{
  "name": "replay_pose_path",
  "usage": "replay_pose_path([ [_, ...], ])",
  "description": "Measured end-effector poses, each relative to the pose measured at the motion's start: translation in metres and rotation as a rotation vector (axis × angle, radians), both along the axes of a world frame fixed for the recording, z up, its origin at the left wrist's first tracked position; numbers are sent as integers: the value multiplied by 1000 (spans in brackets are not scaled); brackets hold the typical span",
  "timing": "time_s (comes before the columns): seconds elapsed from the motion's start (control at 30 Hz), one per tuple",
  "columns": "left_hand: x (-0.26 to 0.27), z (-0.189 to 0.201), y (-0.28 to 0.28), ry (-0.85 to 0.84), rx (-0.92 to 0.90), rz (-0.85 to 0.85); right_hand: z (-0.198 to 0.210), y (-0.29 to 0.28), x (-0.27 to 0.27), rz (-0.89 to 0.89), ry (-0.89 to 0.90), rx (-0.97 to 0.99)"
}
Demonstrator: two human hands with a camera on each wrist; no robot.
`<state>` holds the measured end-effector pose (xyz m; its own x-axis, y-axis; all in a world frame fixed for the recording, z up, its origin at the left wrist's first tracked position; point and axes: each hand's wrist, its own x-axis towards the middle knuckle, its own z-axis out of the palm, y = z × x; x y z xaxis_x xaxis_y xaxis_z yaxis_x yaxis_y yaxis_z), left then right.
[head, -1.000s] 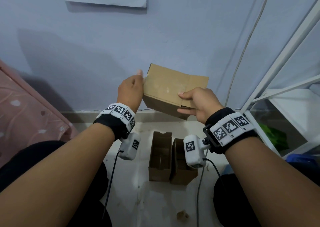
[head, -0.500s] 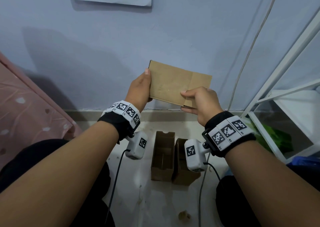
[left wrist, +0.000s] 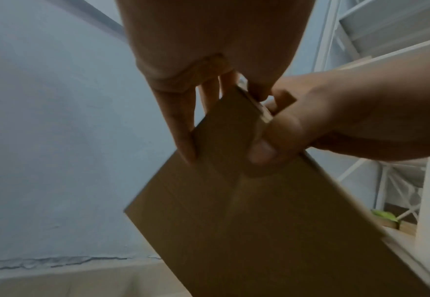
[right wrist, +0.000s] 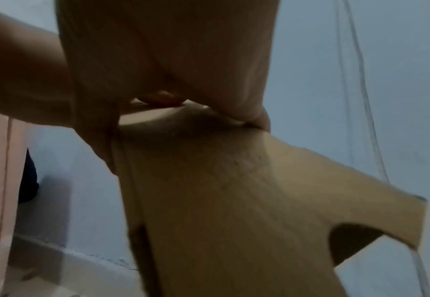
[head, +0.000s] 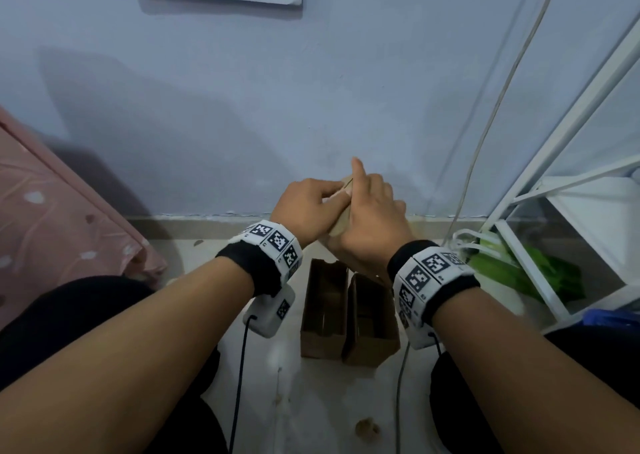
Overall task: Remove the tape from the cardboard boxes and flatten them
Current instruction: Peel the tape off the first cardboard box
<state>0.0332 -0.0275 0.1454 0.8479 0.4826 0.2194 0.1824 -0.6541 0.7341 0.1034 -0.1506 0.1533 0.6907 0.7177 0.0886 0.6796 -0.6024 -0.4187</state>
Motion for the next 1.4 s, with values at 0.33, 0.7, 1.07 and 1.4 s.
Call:
replay_pose_path([
  [0.33,-14,6,32,172,-636,-115,9,-6,-8,136,33,245],
  [0.7,-25,6,33,176,-537,-40,7,-5,-17,114,-13,379],
  [1.07,-32,3,52,94,-517,149,28,-21,-13,126,135,405],
  [1.4,-33,16,20,71,-324,132,20,-27,-5,111,69,312],
])
